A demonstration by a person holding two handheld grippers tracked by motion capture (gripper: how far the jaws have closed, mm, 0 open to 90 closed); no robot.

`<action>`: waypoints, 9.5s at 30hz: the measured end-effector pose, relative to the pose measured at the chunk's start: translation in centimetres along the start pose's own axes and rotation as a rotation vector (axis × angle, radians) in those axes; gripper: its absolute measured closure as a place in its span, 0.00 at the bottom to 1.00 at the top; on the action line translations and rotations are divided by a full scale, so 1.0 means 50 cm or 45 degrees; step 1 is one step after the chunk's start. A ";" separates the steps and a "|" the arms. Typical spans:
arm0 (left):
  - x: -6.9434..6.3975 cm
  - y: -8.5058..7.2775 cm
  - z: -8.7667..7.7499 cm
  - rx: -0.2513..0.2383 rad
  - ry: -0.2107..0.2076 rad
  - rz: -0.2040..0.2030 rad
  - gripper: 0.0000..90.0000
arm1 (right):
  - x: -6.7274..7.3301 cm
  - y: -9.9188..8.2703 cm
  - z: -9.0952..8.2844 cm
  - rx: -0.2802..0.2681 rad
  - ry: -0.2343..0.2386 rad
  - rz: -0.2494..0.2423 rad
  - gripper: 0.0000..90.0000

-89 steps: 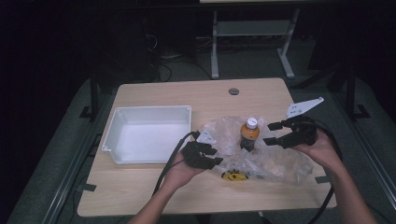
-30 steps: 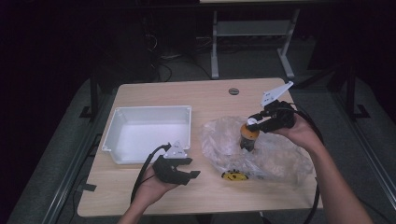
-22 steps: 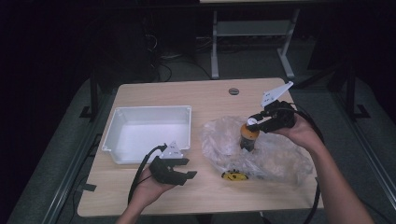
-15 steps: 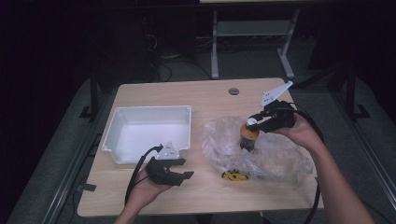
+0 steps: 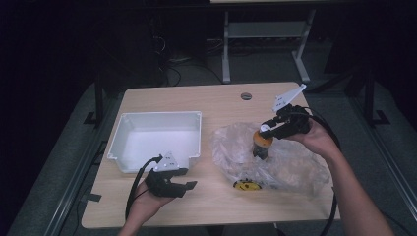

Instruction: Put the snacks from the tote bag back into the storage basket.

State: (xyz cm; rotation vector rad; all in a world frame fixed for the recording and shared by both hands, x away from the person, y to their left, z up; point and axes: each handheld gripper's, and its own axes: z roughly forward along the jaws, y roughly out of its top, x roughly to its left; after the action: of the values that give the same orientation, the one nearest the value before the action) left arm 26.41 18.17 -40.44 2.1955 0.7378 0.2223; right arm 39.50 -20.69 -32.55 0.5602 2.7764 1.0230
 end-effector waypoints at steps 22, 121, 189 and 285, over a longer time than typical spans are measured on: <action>0.018 -0.025 -0.013 -0.011 0.045 -0.042 0.45 | 0.006 0.028 -0.039 -0.021 -0.018 0.009 0.65; 0.085 -0.076 -0.061 -0.026 0.217 -0.143 0.33 | 0.131 0.365 -0.027 -0.049 0.074 -0.242 0.65; 0.089 -0.088 -0.067 -0.018 0.218 -0.169 0.33 | 0.153 0.450 0.116 -0.018 0.173 -0.307 0.65; 0.100 -0.099 -0.064 -0.020 0.220 -0.203 0.33 | 0.133 0.354 0.285 0.048 0.222 -0.174 0.63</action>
State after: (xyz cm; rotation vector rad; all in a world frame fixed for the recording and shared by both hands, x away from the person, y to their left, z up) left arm 27.10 25.64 -42.34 2.1082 0.9990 0.3385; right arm 42.14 2.82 -31.87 0.2930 2.9417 1.0374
